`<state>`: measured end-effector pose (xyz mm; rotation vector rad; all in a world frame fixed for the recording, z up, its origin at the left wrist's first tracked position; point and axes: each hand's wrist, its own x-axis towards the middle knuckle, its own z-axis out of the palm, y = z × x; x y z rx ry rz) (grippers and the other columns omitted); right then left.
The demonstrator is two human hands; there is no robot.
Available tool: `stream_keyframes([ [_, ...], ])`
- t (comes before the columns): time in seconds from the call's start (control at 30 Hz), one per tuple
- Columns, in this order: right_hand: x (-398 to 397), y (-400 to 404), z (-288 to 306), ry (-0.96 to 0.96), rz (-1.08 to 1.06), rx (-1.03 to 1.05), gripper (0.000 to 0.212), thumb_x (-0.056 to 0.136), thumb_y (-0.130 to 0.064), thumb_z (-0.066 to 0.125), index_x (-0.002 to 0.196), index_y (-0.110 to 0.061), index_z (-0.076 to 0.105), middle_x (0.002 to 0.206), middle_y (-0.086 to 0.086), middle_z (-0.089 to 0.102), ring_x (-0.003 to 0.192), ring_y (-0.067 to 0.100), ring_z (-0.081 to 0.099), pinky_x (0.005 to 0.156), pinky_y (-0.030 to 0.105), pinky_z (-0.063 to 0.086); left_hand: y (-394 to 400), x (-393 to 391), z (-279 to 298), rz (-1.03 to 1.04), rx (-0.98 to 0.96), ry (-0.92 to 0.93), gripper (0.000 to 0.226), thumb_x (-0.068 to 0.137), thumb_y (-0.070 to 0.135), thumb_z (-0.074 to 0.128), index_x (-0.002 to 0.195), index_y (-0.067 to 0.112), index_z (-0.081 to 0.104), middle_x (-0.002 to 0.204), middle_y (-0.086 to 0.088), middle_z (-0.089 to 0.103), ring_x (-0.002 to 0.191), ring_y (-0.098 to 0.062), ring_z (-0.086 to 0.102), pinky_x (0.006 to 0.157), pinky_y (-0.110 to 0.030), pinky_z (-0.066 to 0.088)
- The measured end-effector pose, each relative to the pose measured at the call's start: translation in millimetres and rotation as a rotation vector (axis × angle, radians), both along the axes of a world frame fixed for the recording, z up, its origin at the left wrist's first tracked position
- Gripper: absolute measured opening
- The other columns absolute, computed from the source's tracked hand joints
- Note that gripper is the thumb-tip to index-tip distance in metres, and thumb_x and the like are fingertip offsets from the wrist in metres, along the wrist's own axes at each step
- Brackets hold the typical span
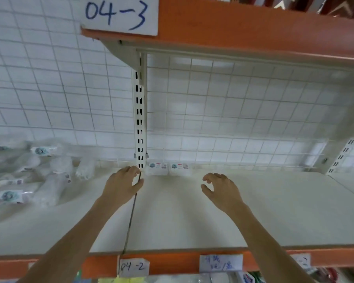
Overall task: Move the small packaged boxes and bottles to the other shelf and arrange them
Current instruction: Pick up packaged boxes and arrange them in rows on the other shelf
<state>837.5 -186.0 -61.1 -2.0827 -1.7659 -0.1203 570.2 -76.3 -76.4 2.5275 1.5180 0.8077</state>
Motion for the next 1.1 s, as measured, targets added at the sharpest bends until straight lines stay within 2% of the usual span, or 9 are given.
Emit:
stream_keyframes([
  [0.2,-11.2,-65.7,1.6,-0.056,0.085,0.029,0.034,0.093,-0.039,0.046,0.122,-0.021,0.053,0.114,-0.006,0.061,0.107,0.014,0.053,0.087,0.027,0.041,-68.1,-24.7,5.5,-0.1,0.248,0.11,0.018,0.075,0.022,0.072,0.087,0.01,0.065,0.075,-0.003,0.066,0.067,-0.024,0.065,0.058,-0.032,0.048],
  [0.3,-26.1,-92.8,-4.6,-0.03,0.165,0.051,0.034,0.093,-0.04,0.045,0.12,-0.021,0.055,0.111,-0.005,0.061,0.106,0.015,0.053,0.086,0.027,0.041,-110.3,-37.2,7.0,-0.094,0.27,0.148,0.024,0.076,0.034,0.051,0.08,0.015,0.064,0.066,0.004,0.062,0.055,-0.015,0.061,0.047,-0.026,0.045],
  [0.4,-55.9,-120.1,-18.3,0.034,0.258,0.089,0.039,0.084,-0.044,0.043,0.105,-0.019,0.063,0.093,-0.002,0.066,0.091,0.018,0.06,0.075,0.029,0.046,-153.9,-55.6,-3.8,-0.032,0.254,0.144,0.034,0.073,0.039,0.039,0.078,0.017,0.064,0.062,0.005,0.059,0.052,-0.014,0.059,0.044,-0.026,0.045],
  [0.5,-93.6,-139.5,-32.6,0.046,0.369,0.107,0.037,0.08,-0.044,0.042,0.09,-0.018,0.067,0.078,-0.002,0.067,0.072,0.021,0.064,0.062,0.032,0.051,-193.4,-90.1,-18.5,0.063,0.213,0.14,0.033,0.073,0.037,0.041,0.081,0.016,0.064,0.066,0.002,0.062,0.056,-0.019,0.062,0.047,-0.029,0.049],
  [0.63,-151.9,-149.4,-33.7,0.044,0.467,0.099,0.035,0.079,-0.042,0.042,0.087,-0.018,0.066,0.078,0.0,0.066,0.071,0.023,0.064,0.057,0.033,0.052,-246.1,-159.3,-25.2,0.246,0.106,0.203,0.036,0.07,0.038,0.041,0.083,0.016,0.066,0.071,0.0,0.065,0.057,-0.021,0.064,0.044,-0.024,0.047],
  [0.73,-200.1,-149.7,-35.6,0.067,0.549,0.038,0.035,0.081,-0.044,0.044,0.093,-0.02,0.067,0.086,-0.001,0.067,0.08,0.023,0.064,0.065,0.033,0.051,-278.6,-214.8,-29.7,0.378,0.017,0.193,0.041,0.074,0.042,0.041,0.089,0.014,0.066,0.075,-0.001,0.066,0.061,-0.022,0.065,0.047,-0.03,0.05],
  [0.93,-305.6,-132.9,-44.4,0.102,0.758,-0.017,0.044,0.082,-0.044,0.039,0.109,-0.019,0.063,0.107,-0.001,0.065,0.1,0.021,0.06,0.081,0.033,0.047,-310.4,-312.6,-34.2,0.624,-0.031,0.112,0.034,0.088,0.031,0.053,0.12,0.018,0.056,0.117,-0.001,0.06,0.105,-0.021,0.057,0.083,-0.031,0.044],
  [1.0,-342.1,-121.8,-44.6,0.121,0.806,-0.043,0.044,0.082,-0.043,0.038,0.111,-0.019,0.061,0.109,-0.003,0.063,0.104,0.019,0.057,0.083,0.031,0.044,-310.6,-346.8,-36.4,0.684,-0.036,0.1,0.034,0.09,0.032,0.053,0.122,0.02,0.053,0.12,0.002,0.058,0.108,-0.018,0.055,0.085,-0.029,0.042],
  [1.1,-396.9,-99.7,-45.1,0.156,0.829,0.0,0.027,0.089,-0.032,0.051,0.109,-0.018,0.062,0.111,-0.002,0.062,0.104,0.019,0.057,0.083,0.03,0.043,-301.0,-403.1,-40.8,0.718,-0.044,0.083,0.034,0.089,0.033,0.052,0.122,0.021,0.054,0.117,0.001,0.059,0.104,-0.018,0.056,0.08,-0.028,0.042],
])
